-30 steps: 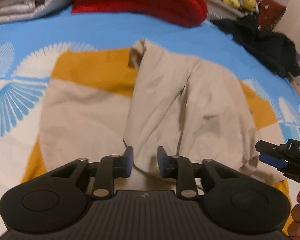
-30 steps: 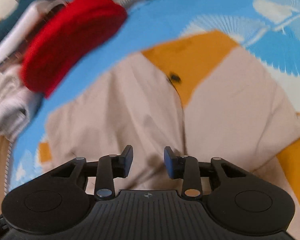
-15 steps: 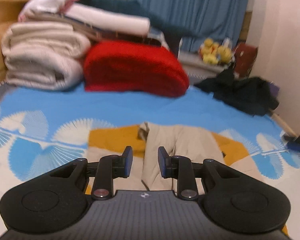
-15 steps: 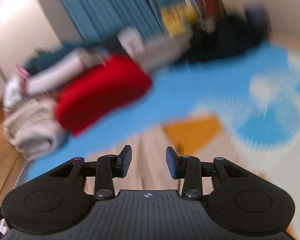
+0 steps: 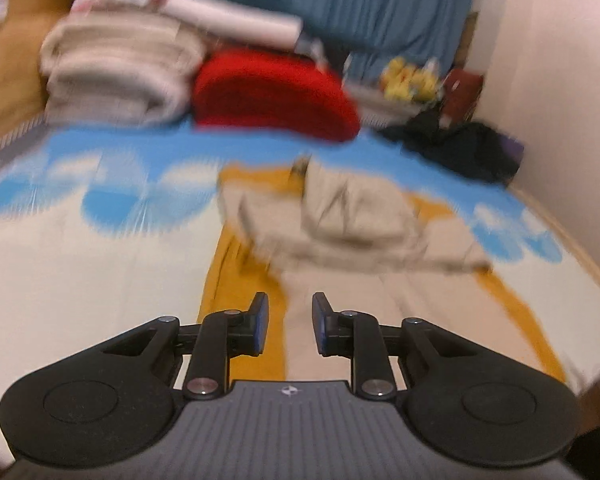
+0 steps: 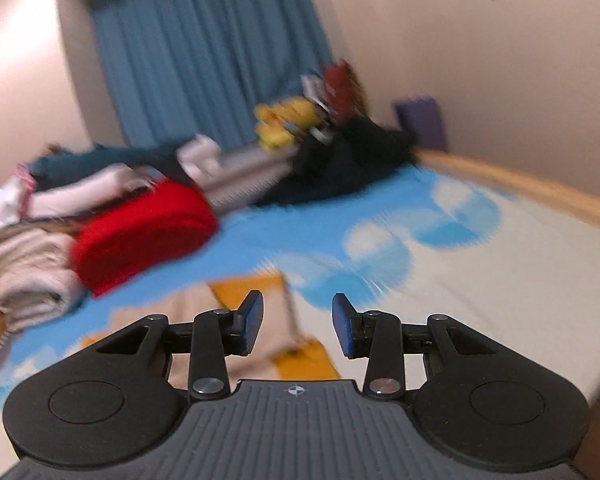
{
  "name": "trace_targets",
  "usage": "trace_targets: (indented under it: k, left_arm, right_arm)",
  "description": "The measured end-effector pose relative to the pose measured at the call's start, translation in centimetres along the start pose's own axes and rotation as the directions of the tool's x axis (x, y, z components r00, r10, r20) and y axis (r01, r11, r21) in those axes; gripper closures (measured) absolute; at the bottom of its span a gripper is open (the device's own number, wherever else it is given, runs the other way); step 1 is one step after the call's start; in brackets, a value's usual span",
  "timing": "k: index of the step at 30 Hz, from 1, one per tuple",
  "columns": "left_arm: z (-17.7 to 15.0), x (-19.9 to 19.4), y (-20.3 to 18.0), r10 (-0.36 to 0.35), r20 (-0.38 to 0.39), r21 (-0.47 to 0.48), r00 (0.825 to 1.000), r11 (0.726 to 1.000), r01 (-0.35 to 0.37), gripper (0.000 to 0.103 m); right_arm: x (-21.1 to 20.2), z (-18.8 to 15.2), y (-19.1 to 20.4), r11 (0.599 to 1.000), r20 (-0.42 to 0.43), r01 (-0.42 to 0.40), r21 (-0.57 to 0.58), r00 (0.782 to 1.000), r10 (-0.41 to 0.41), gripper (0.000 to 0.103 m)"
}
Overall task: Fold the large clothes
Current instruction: 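Move both tools to the yellow side edge of the jacket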
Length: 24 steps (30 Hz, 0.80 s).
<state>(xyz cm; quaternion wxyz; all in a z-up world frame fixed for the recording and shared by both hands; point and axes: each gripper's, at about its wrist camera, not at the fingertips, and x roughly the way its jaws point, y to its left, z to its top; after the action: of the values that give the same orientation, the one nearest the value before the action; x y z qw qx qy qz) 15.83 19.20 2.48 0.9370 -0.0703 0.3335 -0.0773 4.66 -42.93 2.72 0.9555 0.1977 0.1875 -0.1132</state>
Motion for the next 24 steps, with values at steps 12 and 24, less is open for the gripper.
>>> trace_targets:
  k: [12, 24]
  left_arm:
    - [-5.8, 5.6, 7.1, 0.086, -0.425, -0.173, 0.901, 0.969, -0.174, 0.077]
    - [-7.2, 7.4, 9.3, 0.079, -0.531, -0.224, 0.844, 0.947, -0.23, 0.072]
  right_arm:
    - [8.4, -8.8, -4.5, 0.994, -0.492, 0.102, 0.03, 0.868, -0.074, 0.064]
    - [12.1, -14.5, -5.4, 0.982, -0.675, 0.164, -0.09, 0.715, -0.181, 0.061]
